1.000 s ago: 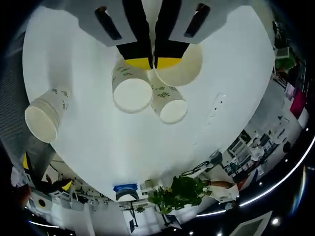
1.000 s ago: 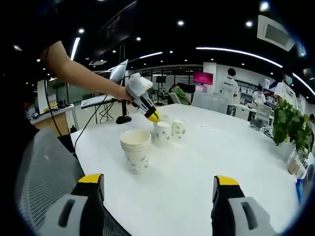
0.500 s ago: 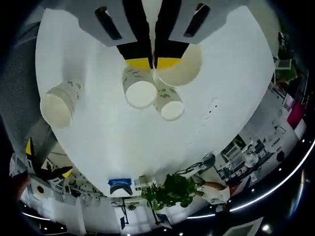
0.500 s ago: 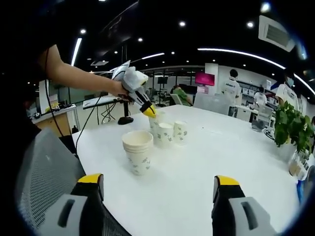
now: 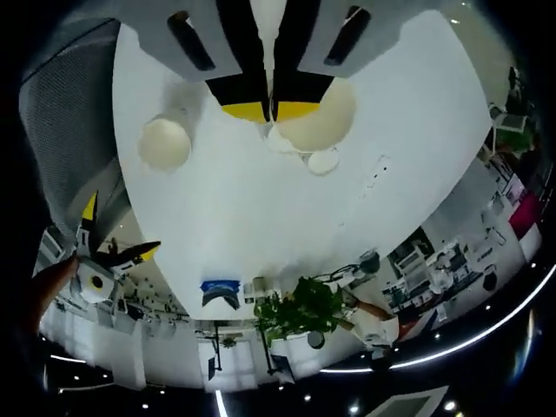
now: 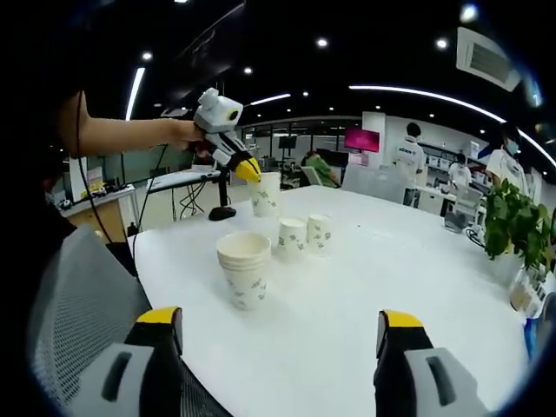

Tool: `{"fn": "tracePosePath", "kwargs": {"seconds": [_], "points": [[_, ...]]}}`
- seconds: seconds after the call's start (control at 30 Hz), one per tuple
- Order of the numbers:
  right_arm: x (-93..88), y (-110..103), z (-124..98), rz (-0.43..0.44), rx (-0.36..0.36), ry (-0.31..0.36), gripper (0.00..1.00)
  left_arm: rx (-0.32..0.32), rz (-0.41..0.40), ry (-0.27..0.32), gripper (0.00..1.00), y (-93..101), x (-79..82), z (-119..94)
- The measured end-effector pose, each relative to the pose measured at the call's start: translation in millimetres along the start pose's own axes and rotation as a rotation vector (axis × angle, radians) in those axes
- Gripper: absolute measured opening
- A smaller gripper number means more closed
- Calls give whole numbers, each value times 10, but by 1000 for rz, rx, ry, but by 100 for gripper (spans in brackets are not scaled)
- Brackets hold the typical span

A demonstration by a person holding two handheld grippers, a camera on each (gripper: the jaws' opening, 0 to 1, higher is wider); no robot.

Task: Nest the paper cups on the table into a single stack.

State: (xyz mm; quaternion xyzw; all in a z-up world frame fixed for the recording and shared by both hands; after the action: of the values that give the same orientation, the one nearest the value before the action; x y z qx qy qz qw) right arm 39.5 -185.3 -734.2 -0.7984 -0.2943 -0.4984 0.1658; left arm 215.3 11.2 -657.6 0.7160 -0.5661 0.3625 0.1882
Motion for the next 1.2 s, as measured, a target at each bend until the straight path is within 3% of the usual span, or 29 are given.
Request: {"fn": "tracePosePath", "kwargs": {"seconds": [0.37, 0.43, 0.67, 1.2], "points": [[4, 13, -3, 0, -5, 3, 94, -98, 32, 53, 0, 558, 367, -146], [6, 14, -4, 0, -5, 4, 94, -111, 46, 50, 0, 563, 342, -143], [4, 17, -4, -4, -7, 4, 94, -162, 82, 53, 0, 856, 453, -94], [-17, 61, -16, -2, -14, 12, 93, -223, 113, 8, 0, 1242, 342, 198]]}}
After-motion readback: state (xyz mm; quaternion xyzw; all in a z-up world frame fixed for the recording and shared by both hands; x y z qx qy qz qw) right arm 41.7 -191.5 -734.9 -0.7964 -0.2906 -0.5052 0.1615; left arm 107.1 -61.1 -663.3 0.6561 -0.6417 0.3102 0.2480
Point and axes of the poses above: the point that each gripper's makers call its tool centre point, and the gripper's own axes: z roughly forward along the fingers, y roughly to its right, x roughly out of its top, the point moved 2 cm from there along -z, roughly backward along the fingers, and after that the axes turned 3 degrees about -y, right-handed, at the moved point
